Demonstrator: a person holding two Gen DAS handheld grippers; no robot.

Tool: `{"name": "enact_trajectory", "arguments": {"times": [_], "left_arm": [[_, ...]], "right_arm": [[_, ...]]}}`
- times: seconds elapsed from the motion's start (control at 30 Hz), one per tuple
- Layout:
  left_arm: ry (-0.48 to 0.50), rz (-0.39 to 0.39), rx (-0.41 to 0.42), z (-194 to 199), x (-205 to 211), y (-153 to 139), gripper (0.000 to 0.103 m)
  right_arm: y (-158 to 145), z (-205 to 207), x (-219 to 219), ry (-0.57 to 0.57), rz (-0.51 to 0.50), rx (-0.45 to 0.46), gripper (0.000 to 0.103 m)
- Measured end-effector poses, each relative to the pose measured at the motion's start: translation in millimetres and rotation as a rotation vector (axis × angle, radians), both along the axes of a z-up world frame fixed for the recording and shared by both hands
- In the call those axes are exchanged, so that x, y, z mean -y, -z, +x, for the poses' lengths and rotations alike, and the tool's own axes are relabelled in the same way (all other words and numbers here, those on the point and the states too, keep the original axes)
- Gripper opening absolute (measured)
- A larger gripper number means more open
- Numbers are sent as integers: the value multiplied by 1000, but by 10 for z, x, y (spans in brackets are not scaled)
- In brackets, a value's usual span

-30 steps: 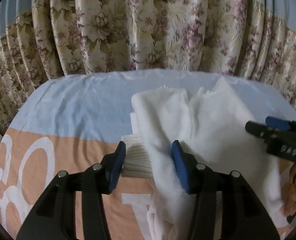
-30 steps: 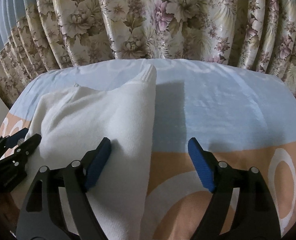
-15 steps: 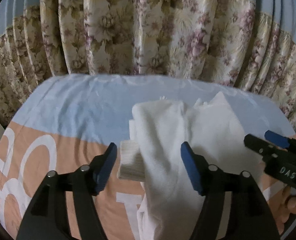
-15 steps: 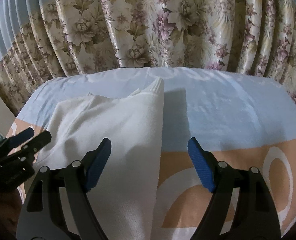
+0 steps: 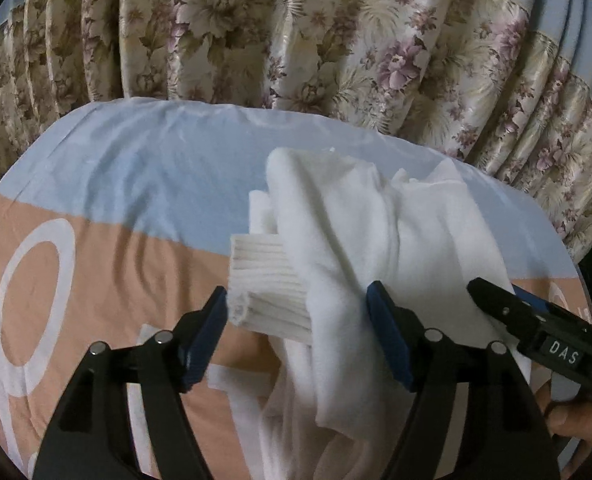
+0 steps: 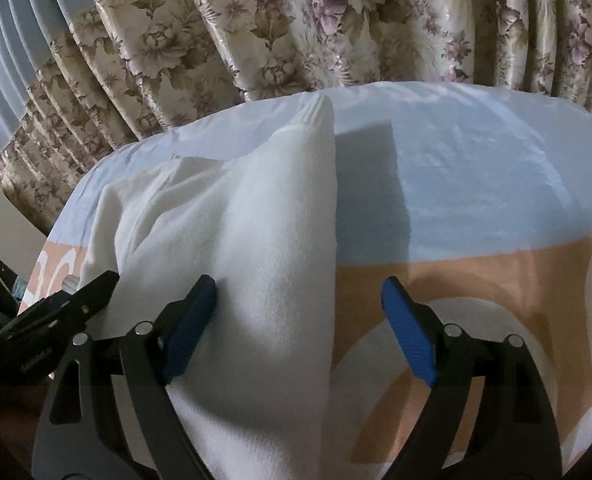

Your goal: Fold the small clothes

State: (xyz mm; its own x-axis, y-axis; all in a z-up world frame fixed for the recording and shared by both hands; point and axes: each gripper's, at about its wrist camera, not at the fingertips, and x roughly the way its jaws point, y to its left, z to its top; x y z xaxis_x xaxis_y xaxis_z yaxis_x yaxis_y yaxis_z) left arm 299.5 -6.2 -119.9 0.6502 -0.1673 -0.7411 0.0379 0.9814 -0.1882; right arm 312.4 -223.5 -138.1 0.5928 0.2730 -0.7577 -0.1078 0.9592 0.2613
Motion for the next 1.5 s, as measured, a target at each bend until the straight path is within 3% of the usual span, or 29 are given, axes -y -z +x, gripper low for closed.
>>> {"name": "enact_trajectory", "arguments": {"times": [0.03, 0.1, 0.17, 0.33, 0.5, 0.6, 0.87, 1.17, 1.33, 1.4, 1.43, 1.5], "left_arm": [[11, -14, 1, -4, 16, 11, 64], [35, -54, -8, 4, 47, 31, 53], [52, -34, 1, 1, 130, 16, 45], [41, -56, 11, -18, 151, 21, 36], [31, -42, 32, -43, 183, -37, 27], [31, -37, 43, -52, 218, -90, 26], [74, -56, 65, -16, 515, -332, 25], [184, -100, 44, -86, 1587, -440, 26], [220, -75, -21, -62, 2165, -132, 27], [201, -44, 3, -69, 2217, -83, 31], [200, -41, 6, -75, 2222, -80, 36], [187, -17, 9, -78, 2181, -66, 53]], "right_arm": [[3, 2, 0, -4, 0, -1, 84], [1, -1, -13, -25, 7, 0, 72], [-13, -15, -75, -56, 3, 8, 62], [-17, -17, -117, -65, 1, 18, 56], [-59, -60, -144, -79, 5, 51, 37], [-86, -75, -89, -70, 33, 59, 34], [-395, -134, 136, -56, -18, 120, 33], [-782, -342, 1113, -25, -143, 142, 33], [-555, -442, 1625, 36, -171, 85, 34], [-308, -432, 1753, 57, -189, 38, 39], [-238, -450, 1775, 68, -208, 39, 41], [-194, -541, 1806, 100, -226, 72, 58]]}}
